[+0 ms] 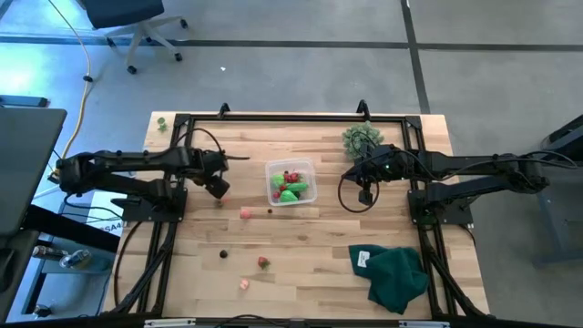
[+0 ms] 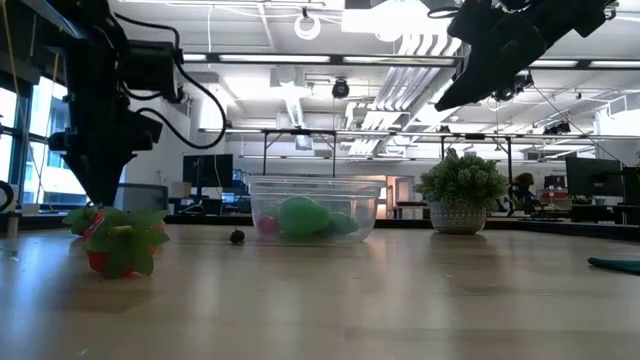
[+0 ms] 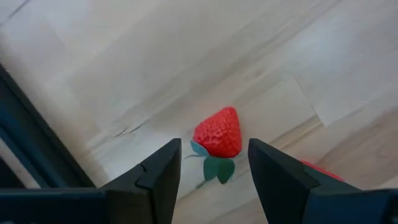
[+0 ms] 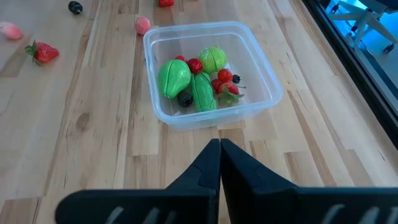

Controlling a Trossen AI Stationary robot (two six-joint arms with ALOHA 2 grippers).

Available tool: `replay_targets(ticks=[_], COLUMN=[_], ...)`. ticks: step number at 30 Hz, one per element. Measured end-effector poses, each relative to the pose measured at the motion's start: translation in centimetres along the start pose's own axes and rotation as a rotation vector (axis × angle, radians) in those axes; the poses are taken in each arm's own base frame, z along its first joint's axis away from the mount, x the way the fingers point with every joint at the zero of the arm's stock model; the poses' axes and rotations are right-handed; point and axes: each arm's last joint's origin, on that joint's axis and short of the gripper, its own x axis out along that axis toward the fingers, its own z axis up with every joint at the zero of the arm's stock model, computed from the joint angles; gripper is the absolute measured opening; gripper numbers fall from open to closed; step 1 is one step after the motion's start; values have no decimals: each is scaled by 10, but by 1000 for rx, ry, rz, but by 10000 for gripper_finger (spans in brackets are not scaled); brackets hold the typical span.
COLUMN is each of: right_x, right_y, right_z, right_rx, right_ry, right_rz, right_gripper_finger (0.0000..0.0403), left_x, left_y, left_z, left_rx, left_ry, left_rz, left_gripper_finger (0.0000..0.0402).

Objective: Pick and placing Produce into tupperware
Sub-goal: Put the strawberry into the transparent bin

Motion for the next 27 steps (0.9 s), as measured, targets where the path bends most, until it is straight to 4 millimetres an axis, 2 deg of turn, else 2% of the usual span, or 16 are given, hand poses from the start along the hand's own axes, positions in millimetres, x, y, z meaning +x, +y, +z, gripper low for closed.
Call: replay_targets(ticks=[27], right_x=[0], right_y=[0], right_z=[0], right_rx=[0], right_ry=[0], right_rz=[-1], right_gripper_finger=[2], left_x=[27], left_y=[-11], left_z=[9], left_rx=[35], left_ry=[71], left_rz=[23], left_gripper_finger=[175])
